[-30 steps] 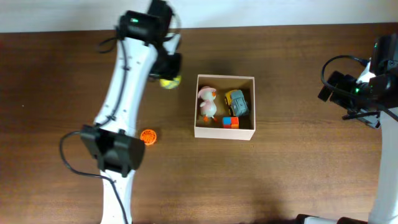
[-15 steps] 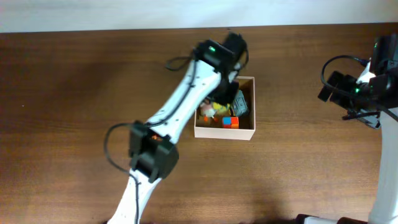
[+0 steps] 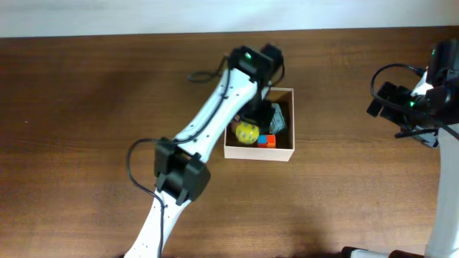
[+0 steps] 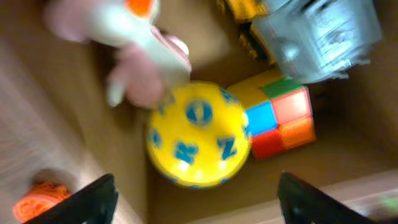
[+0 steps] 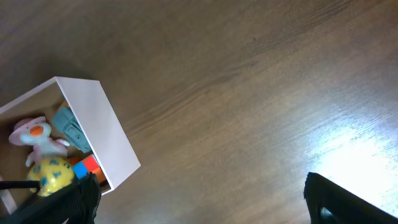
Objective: Pack container
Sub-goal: 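Carry the yellow ball into the box with the left gripper and release, then move the left gripper to the orange spiky ball and grasp it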
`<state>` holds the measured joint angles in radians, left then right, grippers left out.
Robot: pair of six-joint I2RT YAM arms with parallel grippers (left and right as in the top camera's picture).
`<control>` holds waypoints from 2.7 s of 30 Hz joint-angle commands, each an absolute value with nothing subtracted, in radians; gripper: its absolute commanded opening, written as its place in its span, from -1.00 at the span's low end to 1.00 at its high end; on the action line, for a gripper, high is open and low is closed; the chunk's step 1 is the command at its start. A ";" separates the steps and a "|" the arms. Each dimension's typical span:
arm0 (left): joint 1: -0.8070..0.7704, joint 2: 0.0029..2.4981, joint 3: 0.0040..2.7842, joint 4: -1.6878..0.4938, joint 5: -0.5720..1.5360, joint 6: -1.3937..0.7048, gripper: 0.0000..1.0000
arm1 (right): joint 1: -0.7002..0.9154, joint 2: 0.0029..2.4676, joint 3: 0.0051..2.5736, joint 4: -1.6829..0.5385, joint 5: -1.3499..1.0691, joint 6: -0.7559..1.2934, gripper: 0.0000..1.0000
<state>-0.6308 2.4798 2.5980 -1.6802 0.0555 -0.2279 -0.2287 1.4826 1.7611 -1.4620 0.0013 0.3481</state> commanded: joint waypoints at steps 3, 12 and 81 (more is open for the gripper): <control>-0.563 2.336 2.742 -1.688 0.062 -0.209 0.93 | -0.236 1.484 1.754 -1.462 -0.004 0.356 0.97; -0.492 2.048 2.651 -1.688 -0.079 -0.163 0.95 | -0.236 1.484 1.754 -1.462 -0.004 0.356 0.98; -0.193 1.902 1.151 -0.825 -0.014 -0.167 0.18 | -0.237 1.484 1.754 -1.459 -0.004 0.356 0.98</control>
<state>-0.1932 1.8900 1.1500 -0.8253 -0.0177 -0.1734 -0.2287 1.4826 1.7573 -1.4593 -0.0017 0.3481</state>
